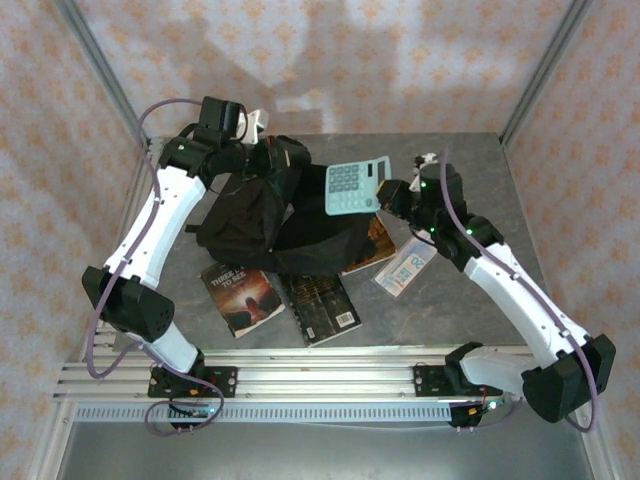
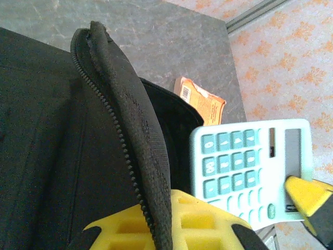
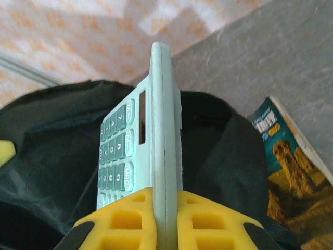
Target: Pack books, pencil case, and school supplies into a backpack
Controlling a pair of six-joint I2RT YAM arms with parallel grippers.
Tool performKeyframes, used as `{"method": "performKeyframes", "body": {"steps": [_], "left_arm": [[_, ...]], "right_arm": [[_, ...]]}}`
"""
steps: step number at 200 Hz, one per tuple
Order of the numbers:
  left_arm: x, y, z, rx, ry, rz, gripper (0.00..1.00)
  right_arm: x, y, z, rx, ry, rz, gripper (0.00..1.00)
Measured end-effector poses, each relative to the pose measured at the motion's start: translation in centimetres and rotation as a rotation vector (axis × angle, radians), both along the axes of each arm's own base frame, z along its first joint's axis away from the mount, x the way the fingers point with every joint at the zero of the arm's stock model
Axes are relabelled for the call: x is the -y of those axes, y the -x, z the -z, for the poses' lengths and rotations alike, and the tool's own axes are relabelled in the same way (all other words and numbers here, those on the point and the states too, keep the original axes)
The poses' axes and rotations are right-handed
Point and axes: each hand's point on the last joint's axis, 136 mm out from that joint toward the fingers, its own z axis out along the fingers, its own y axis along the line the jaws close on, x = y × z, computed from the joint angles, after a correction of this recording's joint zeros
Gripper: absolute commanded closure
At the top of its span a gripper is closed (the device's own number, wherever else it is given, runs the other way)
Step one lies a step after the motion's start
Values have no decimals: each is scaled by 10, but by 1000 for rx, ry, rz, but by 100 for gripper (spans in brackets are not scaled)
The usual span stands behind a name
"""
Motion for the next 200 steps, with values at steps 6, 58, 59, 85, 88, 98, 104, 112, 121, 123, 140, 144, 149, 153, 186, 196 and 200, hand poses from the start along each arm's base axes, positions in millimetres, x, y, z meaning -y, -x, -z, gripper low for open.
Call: {"method": "performKeyframes", "body": {"steps": [6, 58, 59, 85, 88, 98, 104, 112, 121, 123, 140, 144, 149, 153, 186, 196, 200], "left_arm": [[0, 0, 2, -5, 1, 2, 100], [5, 1, 6, -12, 12, 17, 100], [5, 1, 6, -12, 12, 16, 100], [7, 2, 6, -17, 16, 16, 100], [7, 2, 6, -17, 17, 15, 100], [8, 2, 5, -18, 20, 14, 100], [9, 3, 5, -20, 23, 14, 100], [10, 3, 3, -16, 25, 16, 100], [11, 3, 0, -11, 27, 17, 100], [12, 3, 0, -11, 27, 18, 100], [14, 1, -8, 9, 32, 23, 100], [14, 1, -10, 12, 32, 22, 100], [14, 0, -12, 17, 31, 20, 100], [14, -1, -14, 19, 31, 20, 100], [17, -13, -27, 45, 36, 18, 100], [18, -17, -30, 50, 38, 18, 100], [19, -18, -30, 50, 38, 18, 100]], "right_arm": [[-4, 2, 4, -12, 5, -13, 100], [-21, 1, 36, -121, 35, -43, 100], [-21, 1, 37, -124, 35, -43, 100], [-38, -7, 68, -261, 71, -39, 100], [-40, -9, 71, -272, 74, -39, 100], [-49, -14, 77, -305, 77, -39, 100], [-55, -17, 81, -320, 74, -42, 100], [-62, -21, 84, -335, 66, -47, 100], [-70, -24, 87, -347, 52, -53, 100], [-72, -25, 88, -351, 49, -54, 100], [-87, -33, 95, -373, 11, -62, 100], [-93, -35, 98, -383, -3, -66, 100], [-98, -39, 101, -392, -17, -70, 100], [-103, -42, 103, -396, -27, -74, 100], [-146, -71, 122, -423, -106, -106, 100], [-161, -79, 127, -429, -142, -119, 100], [-168, -82, 127, -428, -157, -125, 100]]}}
